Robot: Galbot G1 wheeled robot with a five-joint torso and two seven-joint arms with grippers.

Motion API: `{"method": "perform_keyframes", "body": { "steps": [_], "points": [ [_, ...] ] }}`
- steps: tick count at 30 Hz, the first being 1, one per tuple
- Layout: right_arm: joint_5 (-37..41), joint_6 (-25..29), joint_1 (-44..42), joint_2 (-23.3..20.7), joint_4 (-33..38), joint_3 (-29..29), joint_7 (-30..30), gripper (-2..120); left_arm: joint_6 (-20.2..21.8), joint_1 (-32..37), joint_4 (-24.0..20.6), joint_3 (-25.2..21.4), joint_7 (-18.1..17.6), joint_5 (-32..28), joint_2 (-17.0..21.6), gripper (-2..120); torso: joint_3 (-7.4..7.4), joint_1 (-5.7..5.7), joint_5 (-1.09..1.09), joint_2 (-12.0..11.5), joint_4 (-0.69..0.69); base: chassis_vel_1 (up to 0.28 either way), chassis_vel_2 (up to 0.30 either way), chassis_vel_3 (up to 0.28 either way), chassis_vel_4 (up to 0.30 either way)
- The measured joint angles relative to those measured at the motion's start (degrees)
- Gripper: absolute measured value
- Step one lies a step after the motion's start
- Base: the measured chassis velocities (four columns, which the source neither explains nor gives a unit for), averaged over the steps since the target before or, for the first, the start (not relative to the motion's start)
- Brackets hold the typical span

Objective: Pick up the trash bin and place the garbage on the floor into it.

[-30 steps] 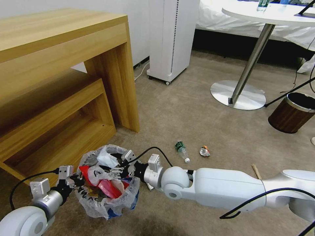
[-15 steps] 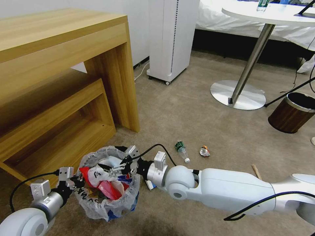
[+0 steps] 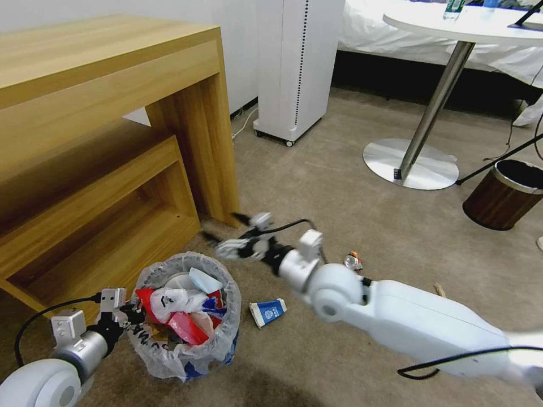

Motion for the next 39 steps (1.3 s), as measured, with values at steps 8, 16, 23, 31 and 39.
{"method": "perform_keyframes", "body": {
  "steps": [8, 16, 23, 31, 39],
  "points": [
    [-1.9, -1.2, -13.2, -9.8, 2.0, 13.8, 4.1, 100, 0.2, -0.4, -0.5, 0.2, -0.1, -0.3, 0.4, 1, -0.01, 0.0, -0.01, 0.0, 0.0, 0.0, 0.0, 0.0, 0.0],
    [-5.1, 0.3, -24.4, -13.9, 0.2, 20.5, 1.8, 100, 0.2, -0.3, -0.7, 0.1, -0.1, -0.3, -0.3, 1, -0.01, 0.0, 0.0, 0.0, 0.0, 0.0, 0.0, 0.0, 0.0],
    [-10.2, 4.5, -26.3, -16.3, -6.9, 18.8, -5.9, 100, 0.0, 0.1, -1.4, 0.1, -0.1, 0.4, -1.4, 1, 0.0, 0.0, -0.01, 0.0, 0.01, 0.0, 0.0, 0.0, 0.0],
    [-19.2, 7.1, -21.9, -14.9, -17.2, 12.6, -12.9, 98, -0.3, 1.1, -2.2, 0.1, 0.1, 1.5, -2.6, 1, 0.0, 0.0, 0.01, 0.0, 0.02, 0.0, 0.0, 0.0, 0.0],
    [-29.0, 9.9, -15.4, -12.2, -26.3, 7.5, -20.0, 93, -0.4, 0.2, -1.6, 1.0, 0.1, 1.5, -2.3, 1, 0.01, 0.0, -0.01, 0.0, 0.0, 0.0, 0.0, 0.0, 0.0]
  ]
}}
